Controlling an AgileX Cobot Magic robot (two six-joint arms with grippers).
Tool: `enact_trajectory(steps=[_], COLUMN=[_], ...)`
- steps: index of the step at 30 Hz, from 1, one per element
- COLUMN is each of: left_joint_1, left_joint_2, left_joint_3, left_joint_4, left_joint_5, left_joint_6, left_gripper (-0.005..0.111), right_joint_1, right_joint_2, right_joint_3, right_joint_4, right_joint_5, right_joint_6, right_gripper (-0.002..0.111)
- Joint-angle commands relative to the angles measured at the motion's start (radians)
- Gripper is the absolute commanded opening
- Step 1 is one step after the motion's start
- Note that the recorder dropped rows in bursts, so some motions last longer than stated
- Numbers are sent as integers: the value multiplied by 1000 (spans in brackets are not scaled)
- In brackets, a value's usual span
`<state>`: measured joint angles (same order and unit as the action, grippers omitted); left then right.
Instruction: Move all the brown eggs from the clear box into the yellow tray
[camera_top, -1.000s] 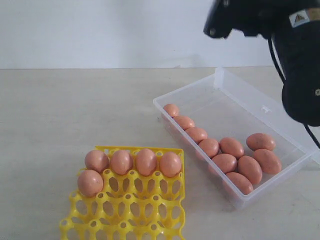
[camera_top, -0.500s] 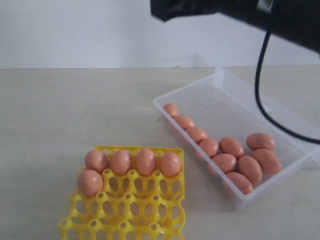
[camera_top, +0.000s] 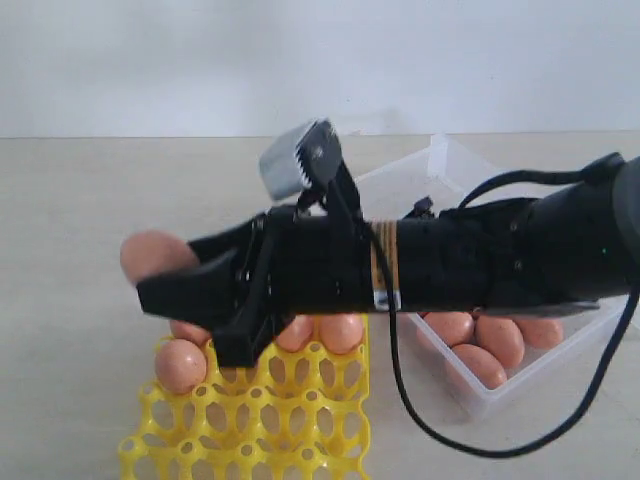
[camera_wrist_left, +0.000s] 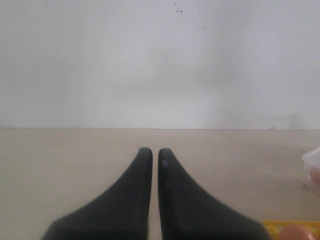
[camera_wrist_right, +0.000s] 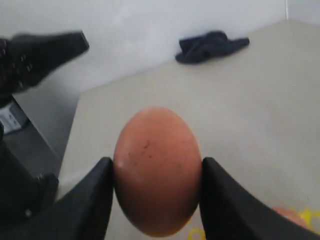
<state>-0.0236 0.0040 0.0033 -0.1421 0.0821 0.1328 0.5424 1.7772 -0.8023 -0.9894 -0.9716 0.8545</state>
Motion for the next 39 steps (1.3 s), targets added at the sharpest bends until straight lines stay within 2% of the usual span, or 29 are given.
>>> enact_trajectory(steps=[1, 3, 8, 14, 18, 24, 28, 32, 39], left_joint_1=[1, 1, 1, 1, 1, 1, 1, 1, 1], left_joint_2=[-4, -4, -4, -4, -4, -4, -4, -4, -4], left_joint_3=[-3, -3, -3, -3, -3, -3, -3, -3, -3], left_joint_4=[-3, -3, -3, -3, -3, -3, -3, -3, -3], left_joint_5=[-7, -7, -7, -10, -10, -10, -10, -8, -8], left_joint_6=[-7, -7, -7, -7, -7, -7, -7, -7, -7], left_gripper=[4, 4, 4, 4, 4, 4, 4, 4, 4], right_joint_1=[57, 66, 68, 68, 68, 68, 68, 68, 68], right_joint_2=[2, 10, 31, 70, 70, 70, 70, 70, 72], right_joint_3=[42, 46, 46, 46, 44, 44, 44, 44, 44], right_joint_4=[4, 4, -2, 60, 63, 66, 66, 121, 161], right_joint_5=[201, 259, 273, 418, 304, 333, 230, 338, 306], right_joint_6=[-61, -64, -53, -42, -64, -66, -77, -83, -181], right_gripper=[0, 0, 0, 0, 0, 0, 0, 0, 3])
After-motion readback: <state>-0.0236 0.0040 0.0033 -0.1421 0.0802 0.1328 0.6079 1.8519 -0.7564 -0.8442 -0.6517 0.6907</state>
